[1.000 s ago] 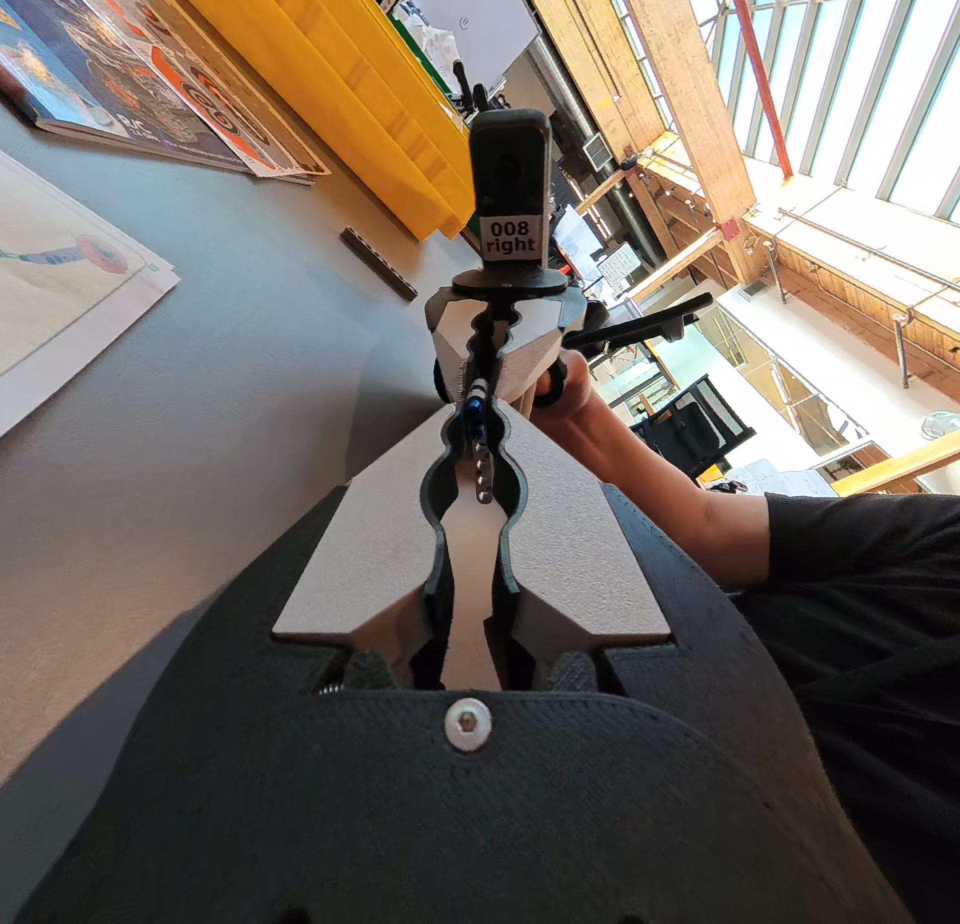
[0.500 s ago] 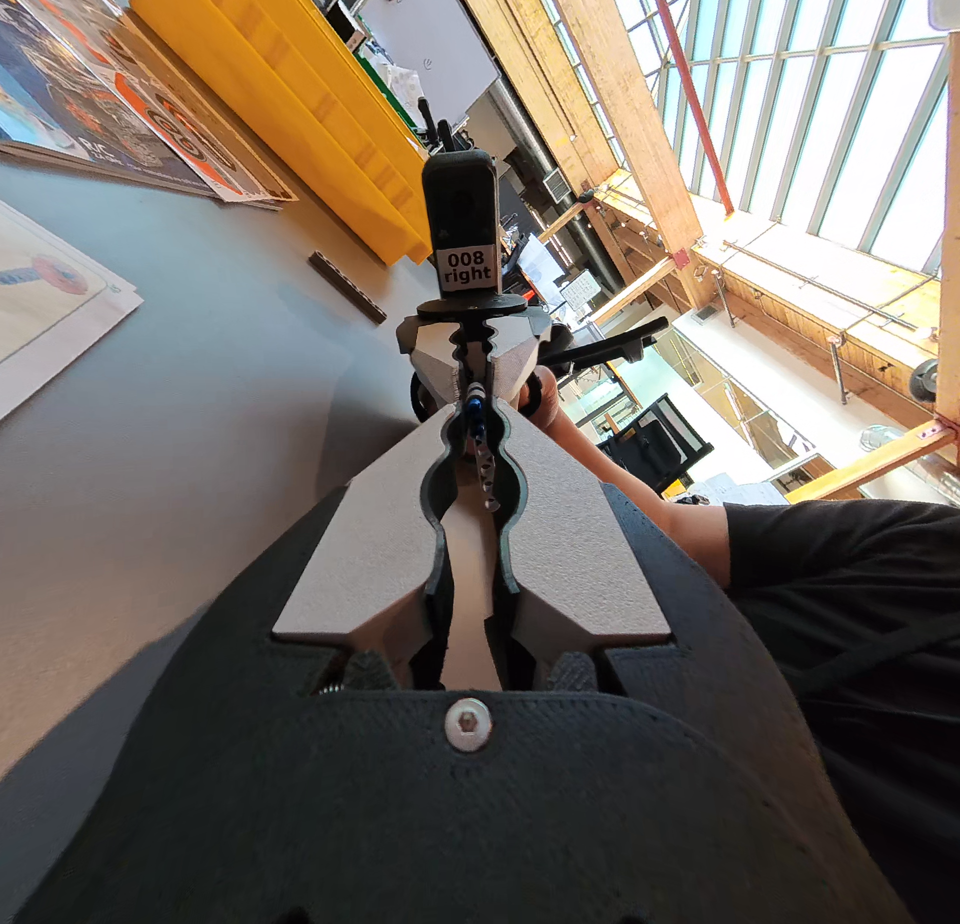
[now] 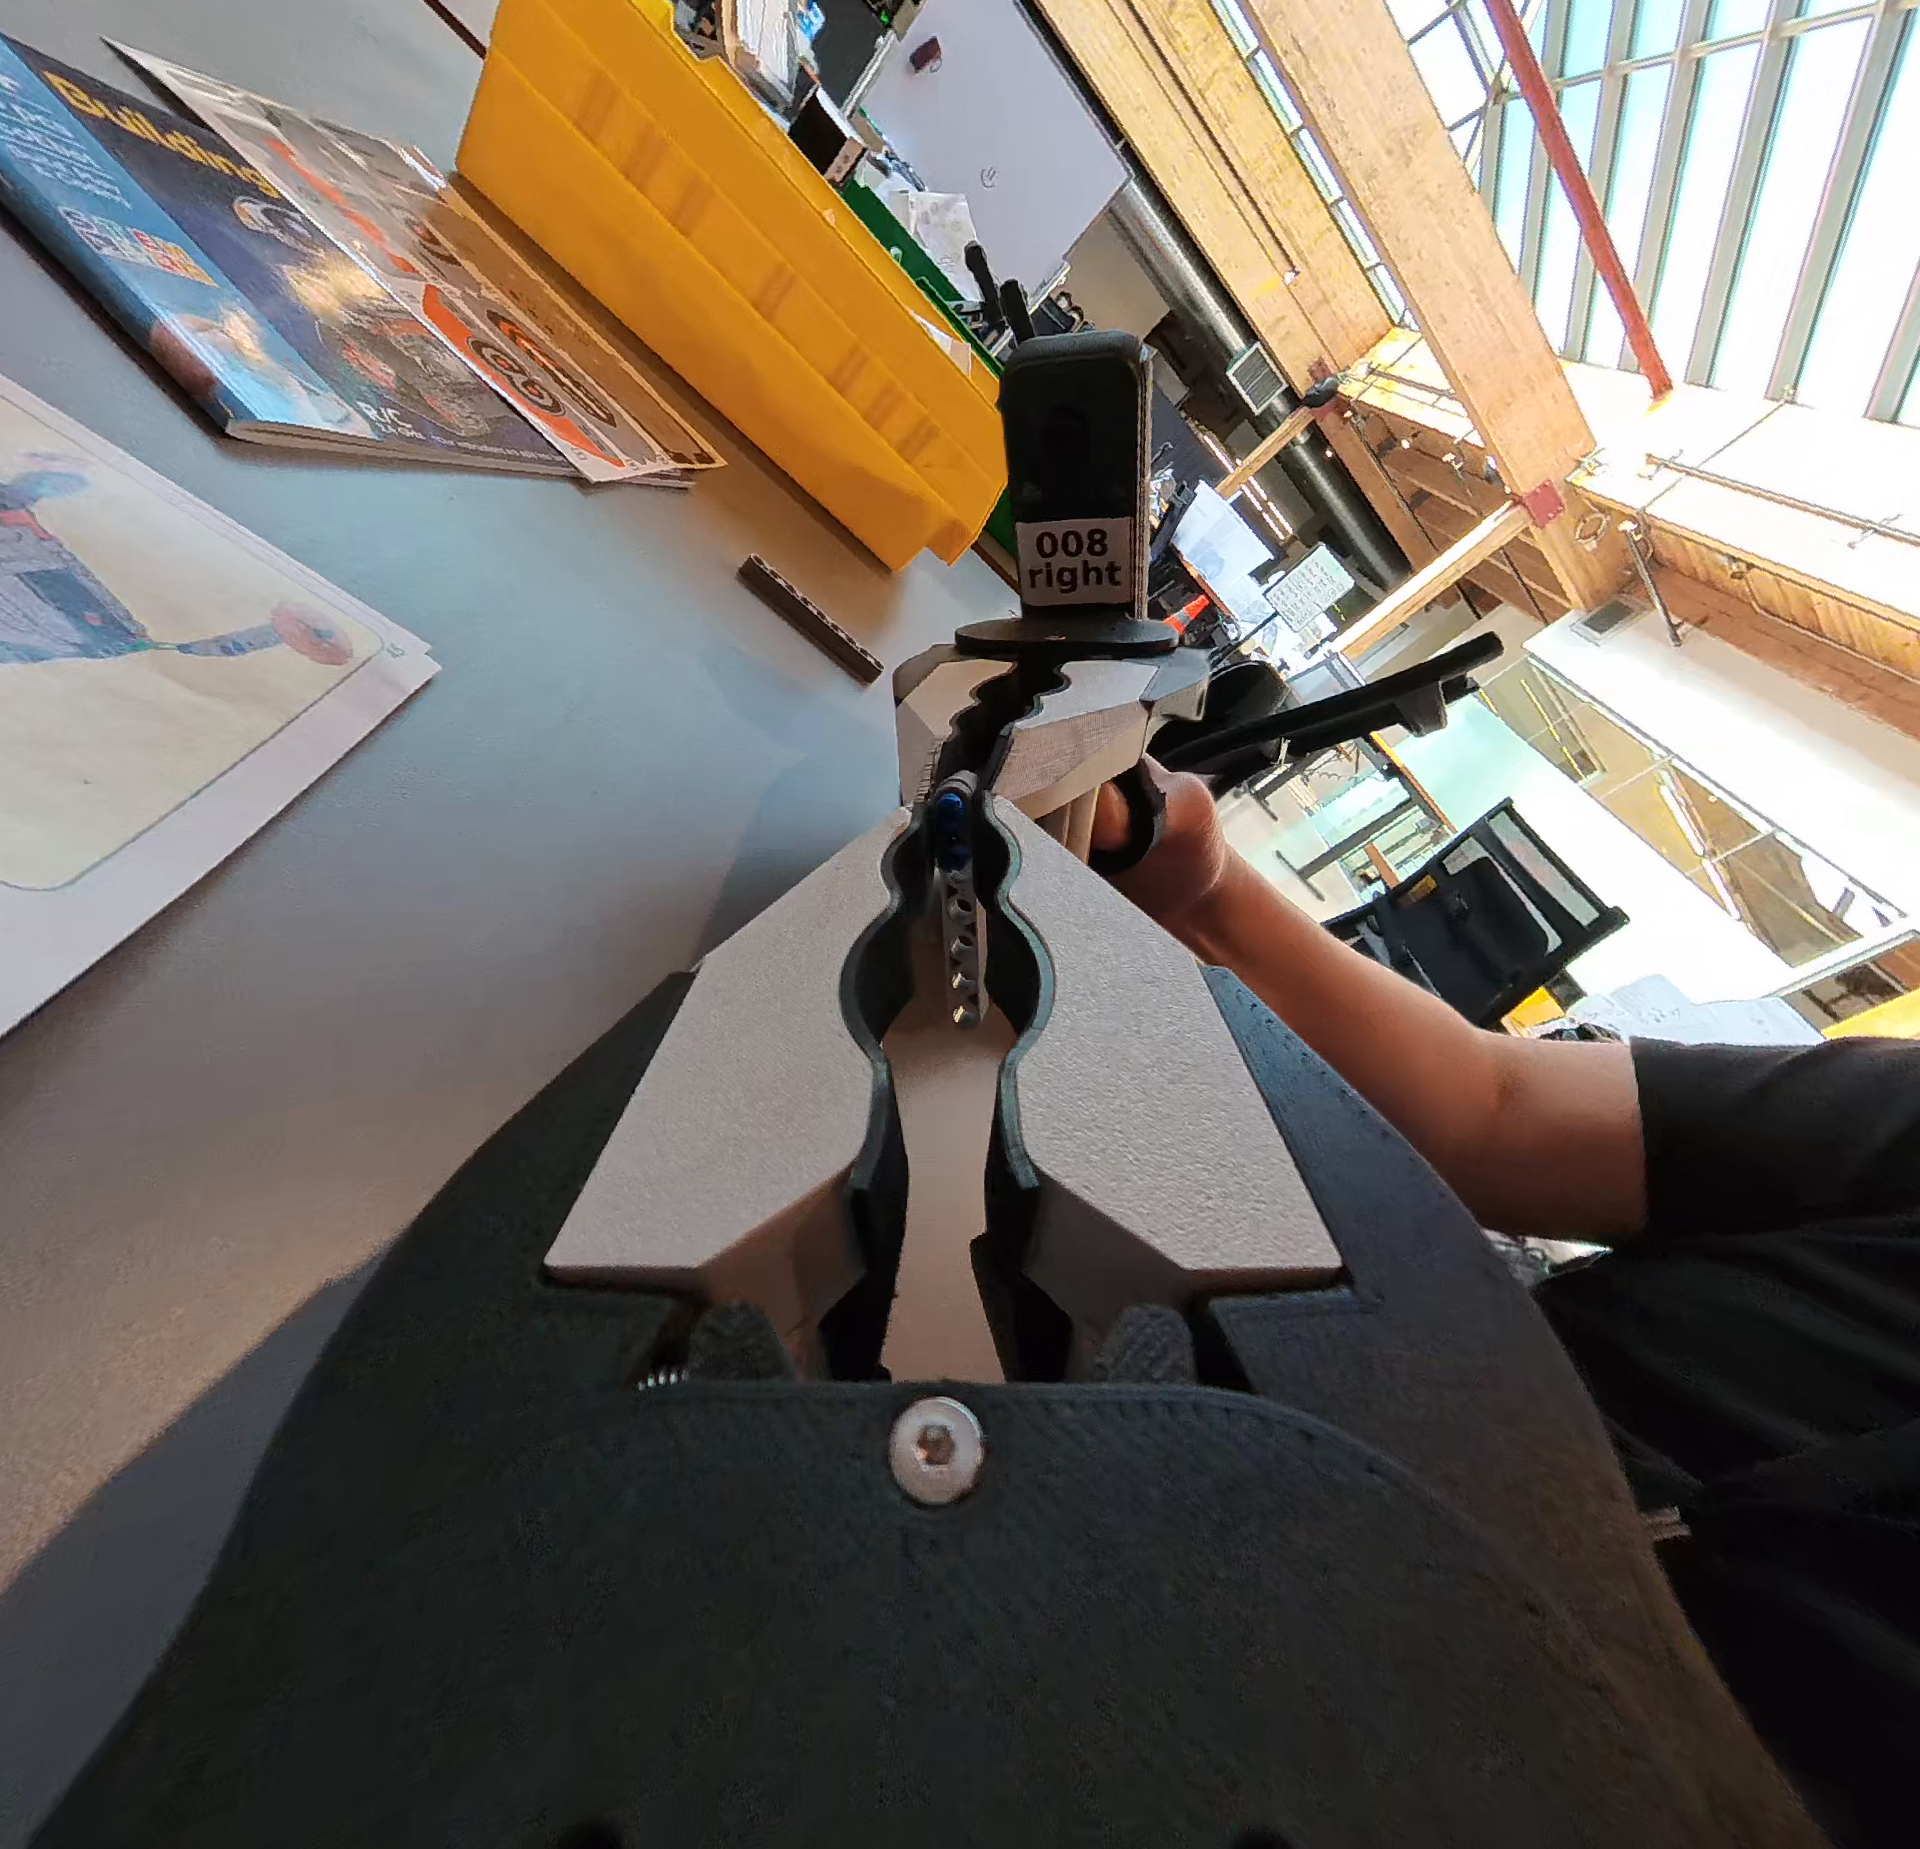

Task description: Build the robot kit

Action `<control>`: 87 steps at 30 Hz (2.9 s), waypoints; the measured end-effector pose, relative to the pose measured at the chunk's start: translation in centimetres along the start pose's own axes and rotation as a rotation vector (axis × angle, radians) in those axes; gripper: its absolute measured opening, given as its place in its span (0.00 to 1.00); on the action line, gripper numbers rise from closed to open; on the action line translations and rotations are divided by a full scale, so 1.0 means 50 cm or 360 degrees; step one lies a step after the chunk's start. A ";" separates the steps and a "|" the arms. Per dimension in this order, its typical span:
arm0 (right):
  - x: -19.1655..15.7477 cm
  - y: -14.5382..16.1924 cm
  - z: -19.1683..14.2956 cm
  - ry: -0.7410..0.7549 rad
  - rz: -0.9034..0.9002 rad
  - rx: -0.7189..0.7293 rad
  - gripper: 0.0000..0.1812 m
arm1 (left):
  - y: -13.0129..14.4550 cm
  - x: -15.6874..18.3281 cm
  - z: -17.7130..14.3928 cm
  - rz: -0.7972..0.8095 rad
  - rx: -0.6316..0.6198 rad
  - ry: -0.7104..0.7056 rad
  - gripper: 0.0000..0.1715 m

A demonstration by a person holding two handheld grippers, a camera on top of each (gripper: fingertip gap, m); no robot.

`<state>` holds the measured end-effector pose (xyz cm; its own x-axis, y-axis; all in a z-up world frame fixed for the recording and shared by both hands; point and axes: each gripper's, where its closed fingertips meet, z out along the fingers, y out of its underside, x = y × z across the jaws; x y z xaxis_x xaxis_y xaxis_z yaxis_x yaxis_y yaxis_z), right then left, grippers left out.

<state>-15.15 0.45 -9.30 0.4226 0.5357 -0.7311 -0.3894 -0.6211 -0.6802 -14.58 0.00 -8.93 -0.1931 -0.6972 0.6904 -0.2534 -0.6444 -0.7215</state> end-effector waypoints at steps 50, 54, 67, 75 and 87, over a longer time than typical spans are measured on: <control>-0.046 -0.031 -0.002 -0.0260 0.0050 0.0102 0.03 | -0.028 0.046 -0.009 -0.0033 0.0071 0.0238 0.03; -0.046 -0.045 -0.023 -0.0201 0.0071 0.0131 0.03 | -0.041 0.047 -0.019 -0.0023 0.0116 0.0228 0.03; 0.128 0.085 -0.134 0.1323 -0.0476 -0.1616 0.03 | -0.065 0.048 -0.037 0.0194 0.0148 0.0051 0.03; 0.119 0.077 -0.109 0.1334 -0.0706 -0.1637 0.07 | -0.068 0.052 -0.043 0.0176 0.0161 0.0081 0.03; 0.108 0.073 -0.112 0.1232 -0.0935 -0.1402 0.10 | -0.069 0.059 -0.041 0.0155 0.0153 0.0119 0.03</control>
<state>-9.68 -2.12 -15.42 0.8173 0.5705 0.0812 0.5498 -0.7300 -0.4060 -16.24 0.80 -4.31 -0.2832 -0.7348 0.6163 -0.1391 -0.6043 -0.7845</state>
